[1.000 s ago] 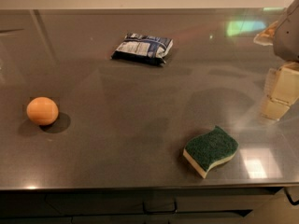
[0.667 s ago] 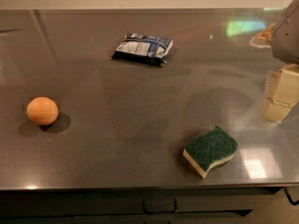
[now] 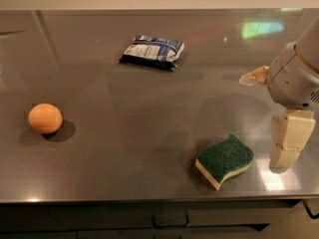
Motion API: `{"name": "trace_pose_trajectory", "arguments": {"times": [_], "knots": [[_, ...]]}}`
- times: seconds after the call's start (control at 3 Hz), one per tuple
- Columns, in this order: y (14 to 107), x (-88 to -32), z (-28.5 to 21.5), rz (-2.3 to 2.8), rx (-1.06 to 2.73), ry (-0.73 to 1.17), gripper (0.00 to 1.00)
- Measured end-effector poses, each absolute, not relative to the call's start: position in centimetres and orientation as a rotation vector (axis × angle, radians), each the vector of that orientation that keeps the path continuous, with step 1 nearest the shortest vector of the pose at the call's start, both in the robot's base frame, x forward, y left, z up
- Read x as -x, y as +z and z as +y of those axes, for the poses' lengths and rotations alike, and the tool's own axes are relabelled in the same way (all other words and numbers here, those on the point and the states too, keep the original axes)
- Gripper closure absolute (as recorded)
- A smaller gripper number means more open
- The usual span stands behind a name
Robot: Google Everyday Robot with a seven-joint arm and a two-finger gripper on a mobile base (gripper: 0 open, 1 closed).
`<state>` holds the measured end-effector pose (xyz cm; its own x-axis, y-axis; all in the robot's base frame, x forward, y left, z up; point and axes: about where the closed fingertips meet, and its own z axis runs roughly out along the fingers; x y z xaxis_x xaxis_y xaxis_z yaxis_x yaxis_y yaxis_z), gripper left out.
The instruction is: Move sponge near blue chip bag
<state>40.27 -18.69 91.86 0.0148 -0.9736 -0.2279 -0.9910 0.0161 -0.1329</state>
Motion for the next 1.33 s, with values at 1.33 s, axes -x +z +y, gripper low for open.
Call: {"name": "trace_pose_trajectory", "arguments": {"times": [1.33], "knots": [[83.4,-37.2,-15.6,1.913,2.268,0.272,0.18]]}}
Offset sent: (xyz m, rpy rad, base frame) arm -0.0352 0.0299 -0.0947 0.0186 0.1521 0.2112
